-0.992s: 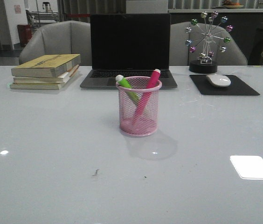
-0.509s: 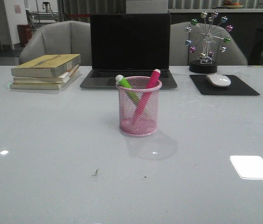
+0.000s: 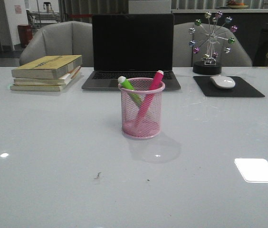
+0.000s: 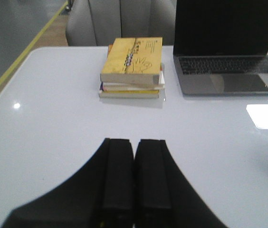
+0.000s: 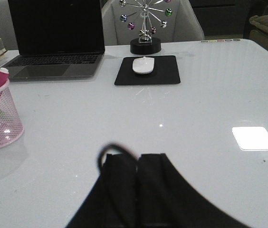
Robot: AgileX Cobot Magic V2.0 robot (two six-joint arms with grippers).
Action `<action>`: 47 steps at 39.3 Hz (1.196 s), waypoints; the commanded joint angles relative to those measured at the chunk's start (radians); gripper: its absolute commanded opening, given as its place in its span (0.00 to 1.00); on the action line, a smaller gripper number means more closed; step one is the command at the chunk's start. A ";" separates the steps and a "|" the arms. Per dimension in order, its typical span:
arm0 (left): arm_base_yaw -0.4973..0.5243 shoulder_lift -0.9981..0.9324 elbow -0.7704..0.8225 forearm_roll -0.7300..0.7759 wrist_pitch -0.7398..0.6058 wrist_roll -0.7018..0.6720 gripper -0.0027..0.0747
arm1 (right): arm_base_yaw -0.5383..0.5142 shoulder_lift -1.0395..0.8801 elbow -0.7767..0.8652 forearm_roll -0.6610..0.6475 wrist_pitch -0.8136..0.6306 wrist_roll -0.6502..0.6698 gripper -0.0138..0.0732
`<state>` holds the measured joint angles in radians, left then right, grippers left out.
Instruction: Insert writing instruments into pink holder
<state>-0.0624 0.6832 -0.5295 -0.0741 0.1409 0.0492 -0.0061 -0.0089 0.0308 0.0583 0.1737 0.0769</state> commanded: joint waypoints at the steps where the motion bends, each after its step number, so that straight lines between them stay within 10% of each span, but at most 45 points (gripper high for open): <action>1: 0.004 -0.092 -0.031 0.018 -0.049 0.000 0.15 | 0.002 -0.020 0.001 -0.011 -0.080 -0.008 0.19; 47: 0.094 -0.712 0.514 -0.053 -0.056 0.000 0.15 | 0.002 -0.020 0.001 -0.011 -0.080 -0.008 0.19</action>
<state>0.0281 -0.0058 -0.0086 -0.1041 0.2227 0.0501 -0.0061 -0.0089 0.0308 0.0583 0.1759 0.0769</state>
